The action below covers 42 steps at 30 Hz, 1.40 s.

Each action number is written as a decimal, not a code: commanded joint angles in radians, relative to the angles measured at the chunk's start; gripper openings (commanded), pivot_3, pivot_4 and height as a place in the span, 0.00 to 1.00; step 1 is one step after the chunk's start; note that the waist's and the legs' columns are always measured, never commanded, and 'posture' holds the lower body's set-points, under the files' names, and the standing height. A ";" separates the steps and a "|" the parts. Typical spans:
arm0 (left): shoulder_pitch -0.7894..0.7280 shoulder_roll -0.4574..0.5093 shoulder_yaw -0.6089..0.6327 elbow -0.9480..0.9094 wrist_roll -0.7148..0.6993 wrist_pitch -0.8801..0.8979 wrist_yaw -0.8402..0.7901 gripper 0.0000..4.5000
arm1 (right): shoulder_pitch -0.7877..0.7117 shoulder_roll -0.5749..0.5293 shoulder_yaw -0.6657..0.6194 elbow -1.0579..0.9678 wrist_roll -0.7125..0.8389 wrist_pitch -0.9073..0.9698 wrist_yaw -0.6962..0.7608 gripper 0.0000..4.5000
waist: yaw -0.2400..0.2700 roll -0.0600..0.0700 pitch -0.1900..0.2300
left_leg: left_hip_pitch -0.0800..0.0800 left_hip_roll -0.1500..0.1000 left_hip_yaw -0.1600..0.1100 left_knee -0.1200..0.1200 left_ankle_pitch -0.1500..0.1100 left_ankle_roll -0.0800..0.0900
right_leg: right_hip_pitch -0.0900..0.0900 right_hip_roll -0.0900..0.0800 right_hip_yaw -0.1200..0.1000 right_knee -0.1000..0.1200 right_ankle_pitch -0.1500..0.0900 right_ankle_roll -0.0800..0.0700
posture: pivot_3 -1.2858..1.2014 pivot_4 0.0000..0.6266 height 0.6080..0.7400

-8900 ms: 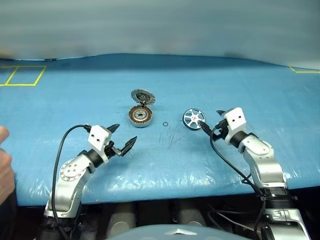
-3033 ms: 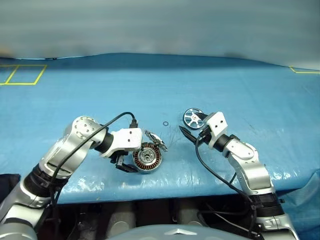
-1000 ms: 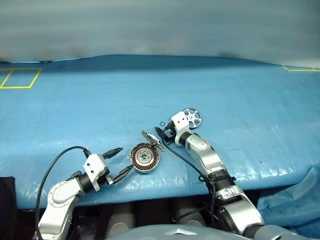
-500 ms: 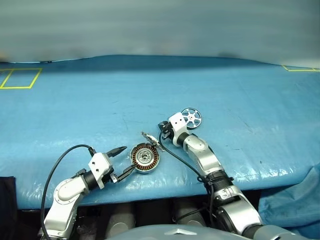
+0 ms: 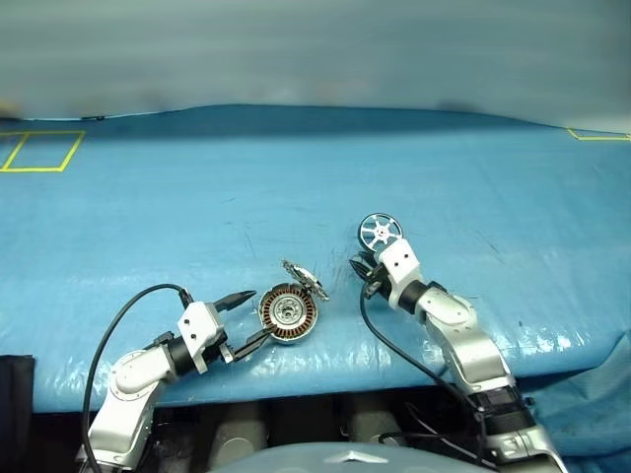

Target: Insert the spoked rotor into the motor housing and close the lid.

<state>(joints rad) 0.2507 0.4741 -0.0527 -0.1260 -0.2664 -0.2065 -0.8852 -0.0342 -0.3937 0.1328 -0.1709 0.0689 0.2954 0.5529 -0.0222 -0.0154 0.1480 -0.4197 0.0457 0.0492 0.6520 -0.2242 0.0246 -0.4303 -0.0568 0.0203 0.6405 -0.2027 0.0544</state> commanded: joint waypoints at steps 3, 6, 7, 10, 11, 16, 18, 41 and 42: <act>0.013 0.038 0.037 -0.054 -0.053 -0.001 -0.026 0.82 | 0.088 -0.117 0.032 -0.209 0.043 0.069 0.120 0.15 | -0.001 -0.001 0.001 | 0.001 0.001 0.000 0.000 0.000 0.000 | 0.000 -0.002 -0.001 -0.001 -0.001 0.001 | 0.52 0.24 1.00; 0.011 0.046 0.039 -0.053 -0.055 0.002 -0.026 0.82 | 0.124 -0.164 0.052 -0.262 0.051 0.096 0.163 0.15 | 0.000 -0.001 0.001 | 0.002 0.001 -0.001 0.000 0.000 0.000 | -0.001 -0.003 -0.003 -0.002 -0.001 0.001 | 0.52 0.24 1.00; 0.009 0.047 0.038 -0.053 -0.056 0.005 -0.026 0.82 | 0.134 -0.178 0.057 -0.278 0.056 0.102 0.177 0.15 | 0.002 -0.001 0.001 | 0.002 0.001 -0.002 0.000 -0.001 -0.001 | -0.001 -0.003 -0.004 -0.003 -0.001 0.001 | 0.52 0.24 1.00; -0.001 0.048 0.032 -0.050 -0.059 0.014 -0.030 0.82 | 0.146 -0.196 0.067 -0.316 0.094 0.111 0.224 0.15 | 0.004 -0.002 0.001 | 0.002 0.001 -0.002 0.000 -0.001 -0.001 | 0.000 -0.004 -0.006 -0.005 -0.001 0.001 | 0.52 0.24 1.00; -0.006 0.049 0.028 -0.049 -0.059 0.018 -0.032 0.82 | 0.145 -0.191 0.065 -0.326 0.122 0.112 0.239 0.15 | 0.004 -0.002 0.001 | 0.002 0.001 -0.002 0.000 -0.001 -0.001 | 0.000 -0.005 -0.006 -0.006 -0.001 0.001 | 0.52 0.24 1.00; -0.021 0.049 0.021 -0.057 -0.054 0.036 -0.031 0.82 | 0.134 -0.161 0.048 -0.343 0.230 0.127 0.276 0.15 | 0.007 -0.003 0.002 | 0.002 0.001 -0.003 -0.002 -0.001 -0.001 | 0.001 -0.004 -0.008 -0.008 -0.001 0.001 | 0.52 0.24 1.00; -0.028 0.049 0.020 -0.060 -0.049 0.042 -0.026 0.82 | 0.129 -0.159 0.047 -0.328 0.258 0.124 0.295 0.15 | 0.010 -0.003 0.002 | 0.001 0.001 -0.003 -0.002 -0.002 -0.001 | 0.001 -0.004 -0.008 -0.008 -0.001 0.001 | 0.52 0.24 1.00; 0.010 0.056 0.038 -0.119 -0.045 0.078 0.018 0.82 | 0.034 -0.039 0.054 -0.024 0.379 0.039 0.452 0.15 | 0.012 -0.004 0.002 | 0.000 -0.001 -0.001 -0.002 -0.003 0.001 | 0.003 -0.002 -0.008 -0.011 0.000 0.002 | 0.52 0.24 1.00; 0.010 0.055 0.038 -0.117 -0.044 0.077 0.018 0.82 | 0.032 -0.039 0.056 -0.024 0.381 0.040 0.455 0.15 | 0.012 -0.004 0.002 | 0.001 -0.001 -0.001 -0.001 -0.003 0.001 | 0.002 -0.002 -0.008 -0.011 0.000 0.002 | 0.52 0.24 1.00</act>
<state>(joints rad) 0.2608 0.5219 -0.0278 -0.2030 -0.3119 -0.1156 -0.8720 0.0047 -0.4334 0.1896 -0.1659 0.4404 0.3481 1.0012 -0.0105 -0.0190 0.1500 -0.4182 0.0452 0.0480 0.6508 -0.2270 0.0251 -0.4278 -0.0591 0.0125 0.6298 -0.2026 0.0560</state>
